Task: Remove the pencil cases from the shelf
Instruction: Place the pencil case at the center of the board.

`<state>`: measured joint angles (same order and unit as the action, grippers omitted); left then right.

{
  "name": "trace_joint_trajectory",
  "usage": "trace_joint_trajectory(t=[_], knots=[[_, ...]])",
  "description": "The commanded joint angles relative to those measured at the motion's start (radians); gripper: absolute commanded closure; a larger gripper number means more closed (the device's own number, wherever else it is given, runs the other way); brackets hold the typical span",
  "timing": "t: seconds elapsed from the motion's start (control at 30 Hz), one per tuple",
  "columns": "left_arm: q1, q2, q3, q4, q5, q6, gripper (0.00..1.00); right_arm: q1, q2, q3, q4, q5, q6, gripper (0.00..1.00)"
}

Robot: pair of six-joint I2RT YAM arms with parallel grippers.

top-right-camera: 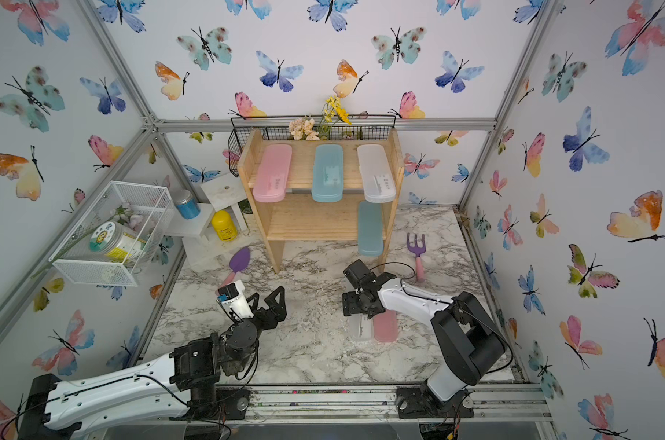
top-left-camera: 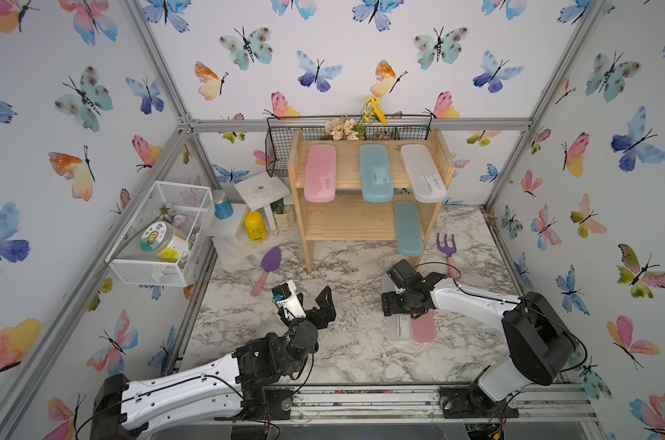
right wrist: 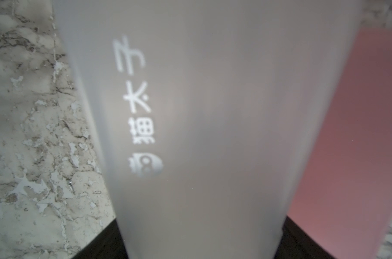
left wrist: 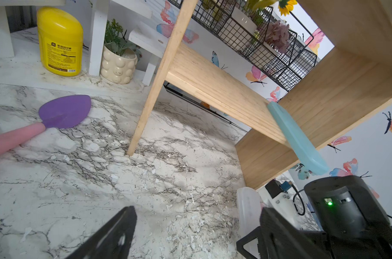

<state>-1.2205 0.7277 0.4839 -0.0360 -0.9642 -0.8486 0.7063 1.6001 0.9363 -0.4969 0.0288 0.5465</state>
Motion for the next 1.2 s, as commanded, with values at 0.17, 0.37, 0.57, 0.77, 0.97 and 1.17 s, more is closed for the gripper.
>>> trace_joint_trajectory(t=[0.17, 0.37, 0.57, 0.77, 0.97, 1.17], knots=[[0.034, 0.018, 0.000, -0.002, 0.060, -0.001, 0.08, -0.005, 0.039, 0.041, 0.032, 0.000, 0.012, 0.12], [0.043, 0.051, 0.022, 0.007, 0.091, 0.004, 0.06, -0.006, 0.005, 0.038, 0.032, -0.004, 0.010, 0.05], [0.148, 0.096, 0.058, 0.093, 0.346, -0.036, 0.03, -0.007, -0.208, -0.017, -0.005, -0.003, -0.033, 0.01], [0.291, 0.198, 0.121, 0.263, 0.710, -0.062, 0.02, -0.007, -0.429, -0.063, -0.156, 0.028, 0.001, 0.01], [0.297, 0.423, 0.310, 0.304, 0.876, -0.041, 0.01, -0.006, -0.533, -0.028, -0.206, 0.136, 0.013, 0.01], [0.308, 0.595, 0.396, 0.396, 0.961, -0.054, 0.00, -0.008, -0.554, 0.032, -0.253, 0.157, 0.010, 0.01]])
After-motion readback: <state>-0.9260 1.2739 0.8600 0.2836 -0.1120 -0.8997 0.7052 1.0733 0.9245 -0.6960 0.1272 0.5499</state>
